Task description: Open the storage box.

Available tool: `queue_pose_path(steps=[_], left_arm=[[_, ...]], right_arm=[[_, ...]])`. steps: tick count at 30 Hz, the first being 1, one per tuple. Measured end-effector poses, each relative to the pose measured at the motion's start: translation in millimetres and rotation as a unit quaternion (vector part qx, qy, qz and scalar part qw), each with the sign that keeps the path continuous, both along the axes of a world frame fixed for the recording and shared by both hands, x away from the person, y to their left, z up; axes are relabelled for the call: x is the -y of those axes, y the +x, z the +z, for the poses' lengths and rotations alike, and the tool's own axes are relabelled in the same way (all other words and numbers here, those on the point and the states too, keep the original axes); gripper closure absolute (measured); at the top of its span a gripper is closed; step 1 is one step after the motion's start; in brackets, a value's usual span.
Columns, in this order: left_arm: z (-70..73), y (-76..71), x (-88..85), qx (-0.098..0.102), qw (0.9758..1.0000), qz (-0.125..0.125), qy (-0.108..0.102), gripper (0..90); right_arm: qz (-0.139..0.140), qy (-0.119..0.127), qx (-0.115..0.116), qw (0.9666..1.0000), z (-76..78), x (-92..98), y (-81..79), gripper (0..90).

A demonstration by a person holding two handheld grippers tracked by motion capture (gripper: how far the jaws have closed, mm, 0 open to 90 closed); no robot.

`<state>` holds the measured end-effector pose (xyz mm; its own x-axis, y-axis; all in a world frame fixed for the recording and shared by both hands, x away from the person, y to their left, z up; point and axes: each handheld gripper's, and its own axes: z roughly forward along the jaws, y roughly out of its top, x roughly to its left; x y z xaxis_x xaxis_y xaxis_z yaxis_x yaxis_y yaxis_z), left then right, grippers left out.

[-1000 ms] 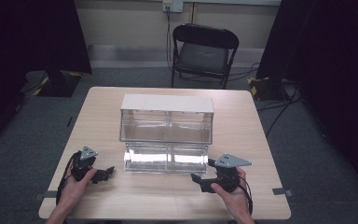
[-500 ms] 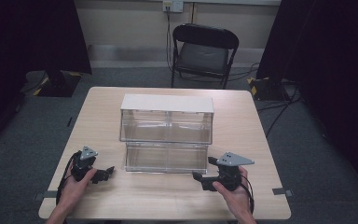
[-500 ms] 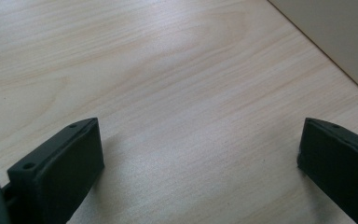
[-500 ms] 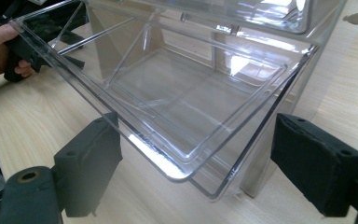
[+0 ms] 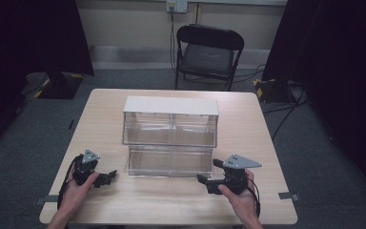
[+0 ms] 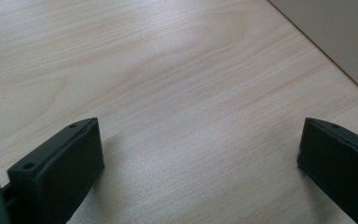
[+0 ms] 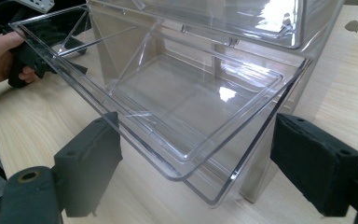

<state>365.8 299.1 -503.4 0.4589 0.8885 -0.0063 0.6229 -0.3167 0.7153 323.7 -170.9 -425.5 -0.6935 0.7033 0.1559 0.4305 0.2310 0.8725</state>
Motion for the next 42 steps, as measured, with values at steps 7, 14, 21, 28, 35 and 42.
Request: queue_pose_path(steps=[7, 14, 21, 28, 35, 42], left_arm=[[0.1, 0.0, -0.2, 0.0, 1.0, -0.001, 0.001, 0.0], [0.0, 0.0, 0.0, 0.0, 1.0, 0.0, 0.0, 0.0], [0.0, 0.0, 0.1, 0.0, 1.0, 0.0, 0.0, 0.0], [0.0, 0.0, 0.1, 0.0, 1.0, 0.0, 0.0, 0.0], [0.1, 0.0, -0.3, -0.001, 1.0, -0.002, 0.003, 0.0], [0.1, 0.0, -0.3, -0.001, 1.0, -0.002, 0.003, 0.0]], right_arm=[[0.0, 0.002, 0.002, 1.0, 2.3, 0.9, 0.2, 15.3], [0.0, 0.007, 0.002, 1.0, 4.4, 1.5, 0.7, 15.1], [0.0, 0.012, -0.001, 0.9999, 7.8, 2.4, 2.2, 14.1], [-0.005, 0.024, 0.005, 0.9997, 13.0, 3.1, 2.1, 14.1], [-0.004, 0.026, 0.007, 0.9996, 16.6, 4.1, 2.8, 13.9], [-0.005, 0.025, 0.012, 0.9996, 19.2, 4.0, 3.4, 13.9]])
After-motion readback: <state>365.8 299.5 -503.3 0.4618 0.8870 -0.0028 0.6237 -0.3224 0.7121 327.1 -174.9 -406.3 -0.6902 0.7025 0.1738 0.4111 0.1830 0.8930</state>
